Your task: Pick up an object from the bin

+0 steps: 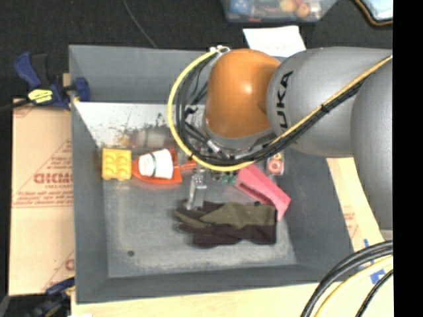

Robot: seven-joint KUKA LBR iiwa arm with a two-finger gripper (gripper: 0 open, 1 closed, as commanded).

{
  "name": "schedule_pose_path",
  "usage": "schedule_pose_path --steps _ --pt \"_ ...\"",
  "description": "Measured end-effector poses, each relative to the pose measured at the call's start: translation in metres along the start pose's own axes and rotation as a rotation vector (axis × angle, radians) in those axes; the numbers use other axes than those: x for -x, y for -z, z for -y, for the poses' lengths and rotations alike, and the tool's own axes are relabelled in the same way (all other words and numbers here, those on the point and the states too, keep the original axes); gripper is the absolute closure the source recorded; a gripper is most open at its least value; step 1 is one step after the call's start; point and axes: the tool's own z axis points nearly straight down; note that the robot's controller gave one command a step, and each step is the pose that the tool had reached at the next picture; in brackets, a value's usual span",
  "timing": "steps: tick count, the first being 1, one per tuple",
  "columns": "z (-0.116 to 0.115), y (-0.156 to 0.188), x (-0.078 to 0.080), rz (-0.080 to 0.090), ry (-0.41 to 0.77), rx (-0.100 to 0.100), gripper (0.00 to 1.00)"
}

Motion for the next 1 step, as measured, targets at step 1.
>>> schedule_pose_path --steps 1 --pt "0.0638 -0.1131 -0.0574 0.0 0.252 0.0 0.0"
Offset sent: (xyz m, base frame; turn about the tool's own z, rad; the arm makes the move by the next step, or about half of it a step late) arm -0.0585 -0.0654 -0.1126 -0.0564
